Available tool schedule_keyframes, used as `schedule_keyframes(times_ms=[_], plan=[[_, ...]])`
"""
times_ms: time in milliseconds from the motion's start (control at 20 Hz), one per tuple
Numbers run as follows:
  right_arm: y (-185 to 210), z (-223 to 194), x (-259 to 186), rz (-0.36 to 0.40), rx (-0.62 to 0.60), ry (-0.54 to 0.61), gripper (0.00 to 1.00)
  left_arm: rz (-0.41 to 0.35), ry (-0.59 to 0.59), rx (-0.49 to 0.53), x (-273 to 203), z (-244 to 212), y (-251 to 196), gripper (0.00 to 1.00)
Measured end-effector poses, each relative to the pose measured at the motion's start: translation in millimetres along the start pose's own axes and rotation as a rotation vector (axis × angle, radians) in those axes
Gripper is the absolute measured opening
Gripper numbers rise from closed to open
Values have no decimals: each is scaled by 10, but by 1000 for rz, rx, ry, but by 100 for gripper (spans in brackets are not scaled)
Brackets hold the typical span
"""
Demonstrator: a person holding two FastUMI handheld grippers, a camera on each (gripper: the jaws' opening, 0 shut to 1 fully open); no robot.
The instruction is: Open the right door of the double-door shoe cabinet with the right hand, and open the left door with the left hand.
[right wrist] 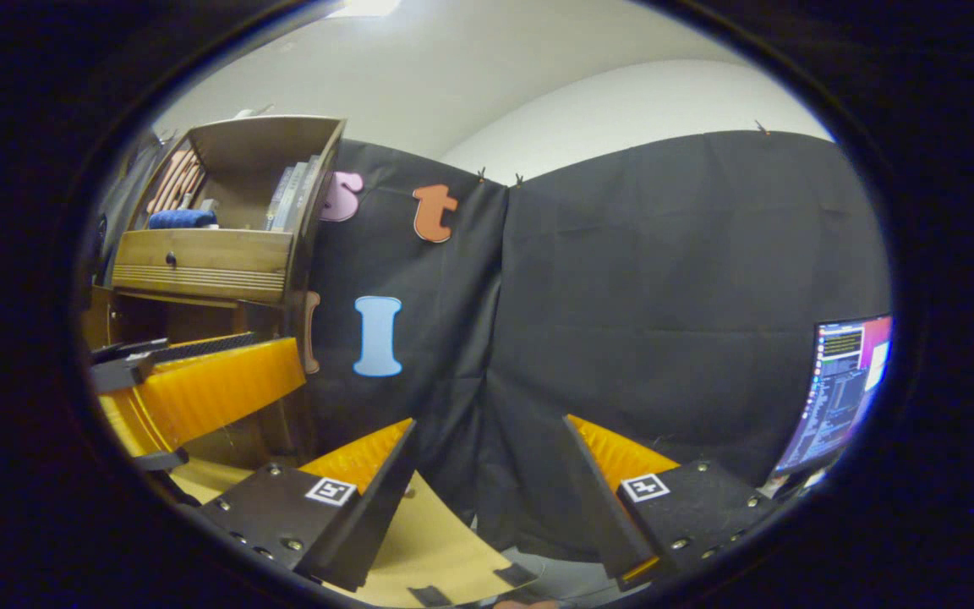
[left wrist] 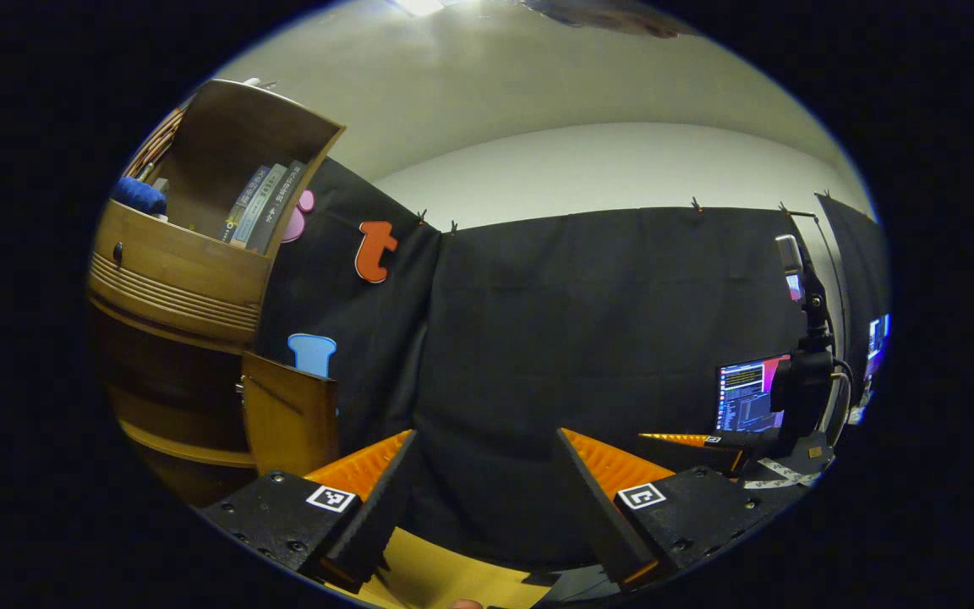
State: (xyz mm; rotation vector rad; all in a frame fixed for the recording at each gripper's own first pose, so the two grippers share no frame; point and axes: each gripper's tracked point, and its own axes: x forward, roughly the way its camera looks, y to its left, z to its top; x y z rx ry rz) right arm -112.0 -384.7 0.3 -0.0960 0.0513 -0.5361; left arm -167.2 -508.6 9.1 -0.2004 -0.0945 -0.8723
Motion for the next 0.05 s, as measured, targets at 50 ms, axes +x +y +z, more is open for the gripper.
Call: schedule_keyframes(times_ms=[50], plan=[[-142,-32,104,10,5,7,98,22,12,9,119,-62,-59,98]])
